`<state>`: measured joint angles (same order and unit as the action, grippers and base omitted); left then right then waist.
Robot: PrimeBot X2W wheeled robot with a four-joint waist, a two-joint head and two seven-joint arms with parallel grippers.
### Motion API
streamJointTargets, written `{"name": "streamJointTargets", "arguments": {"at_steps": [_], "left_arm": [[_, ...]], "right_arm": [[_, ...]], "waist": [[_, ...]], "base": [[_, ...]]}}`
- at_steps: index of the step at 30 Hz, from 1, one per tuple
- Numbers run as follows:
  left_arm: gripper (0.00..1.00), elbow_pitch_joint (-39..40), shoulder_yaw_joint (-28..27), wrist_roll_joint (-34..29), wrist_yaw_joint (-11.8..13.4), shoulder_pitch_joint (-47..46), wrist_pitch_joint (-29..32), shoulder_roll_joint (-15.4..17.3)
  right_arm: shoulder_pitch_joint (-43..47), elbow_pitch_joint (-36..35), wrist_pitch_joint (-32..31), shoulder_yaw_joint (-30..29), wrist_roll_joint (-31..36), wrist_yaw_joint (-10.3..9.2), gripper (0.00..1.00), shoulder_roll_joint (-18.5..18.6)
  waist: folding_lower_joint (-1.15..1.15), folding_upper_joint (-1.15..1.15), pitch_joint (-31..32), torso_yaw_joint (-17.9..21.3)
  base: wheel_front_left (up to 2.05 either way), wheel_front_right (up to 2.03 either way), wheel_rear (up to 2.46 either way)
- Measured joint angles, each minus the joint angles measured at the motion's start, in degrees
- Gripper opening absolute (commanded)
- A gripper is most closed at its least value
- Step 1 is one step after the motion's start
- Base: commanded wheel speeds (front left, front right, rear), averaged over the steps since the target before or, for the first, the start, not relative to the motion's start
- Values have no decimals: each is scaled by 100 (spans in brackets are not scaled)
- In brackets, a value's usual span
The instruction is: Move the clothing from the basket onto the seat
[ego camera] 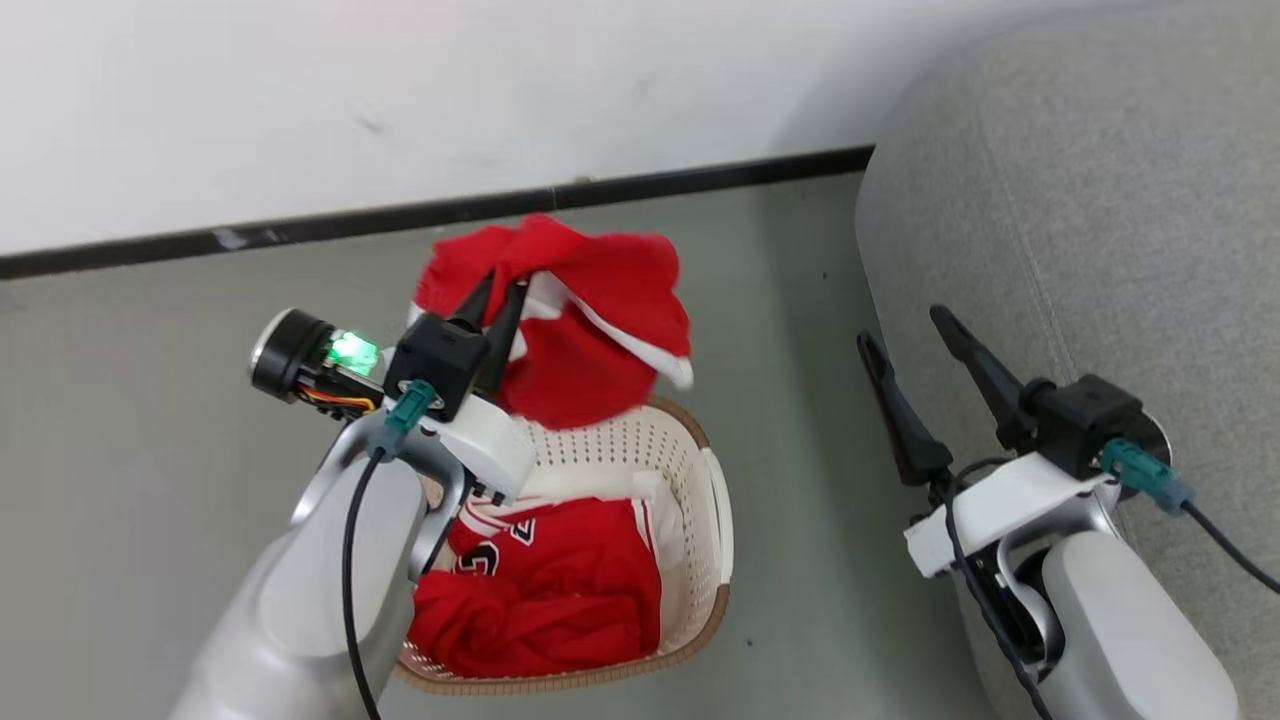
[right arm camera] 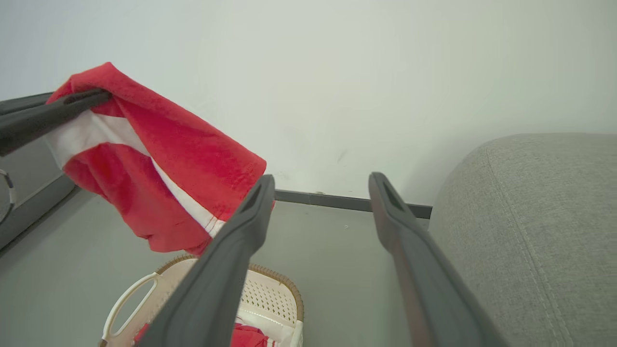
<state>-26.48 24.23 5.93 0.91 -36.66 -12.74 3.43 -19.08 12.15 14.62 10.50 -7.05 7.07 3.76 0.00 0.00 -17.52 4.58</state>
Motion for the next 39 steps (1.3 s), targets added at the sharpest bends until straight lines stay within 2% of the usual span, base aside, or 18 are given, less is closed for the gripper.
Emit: {"name": "streamJointTargets", "arguments": {"at_steps": [6,13,20,25,28,34,39], "left_arm": [[0,147,388,64,-218,112,209,-78],[0,309,717,135,-409,287,465,-126],[0,469,899,272,-415,464,723,-132],[0,615,1007,404,-415,572,905,-133],[0,730,1060,461,-414,578,993,-133],[0,958,1185,514,-407,684,1180,-133],[0,1134,1260,566,-379,696,1274,-132]], "right_arm": [[227,142,0,223,-109,0,100,171],[483,145,0,927,-200,0,100,537],[493,126,0,1801,-236,0,100,784],[434,333,-1,2345,87,0,100,1112],[336,439,-1,2561,120,1,100,1081],[97,658,-1,2733,66,1,100,850],[59,928,-1,2803,68,1,100,813]], "waist": [[0,0,468,-112],[0,0,894,-201],[0,0,1255,-271],[0,0,1457,-319],[0,0,1549,-360],[0,0,1665,-480],[0,0,1710,-576]], "base": [[0,0,0],[0,0,0],[0,0,0],[0,0,0],[0,0,0],[0,0,0],[0,0,0]]}}
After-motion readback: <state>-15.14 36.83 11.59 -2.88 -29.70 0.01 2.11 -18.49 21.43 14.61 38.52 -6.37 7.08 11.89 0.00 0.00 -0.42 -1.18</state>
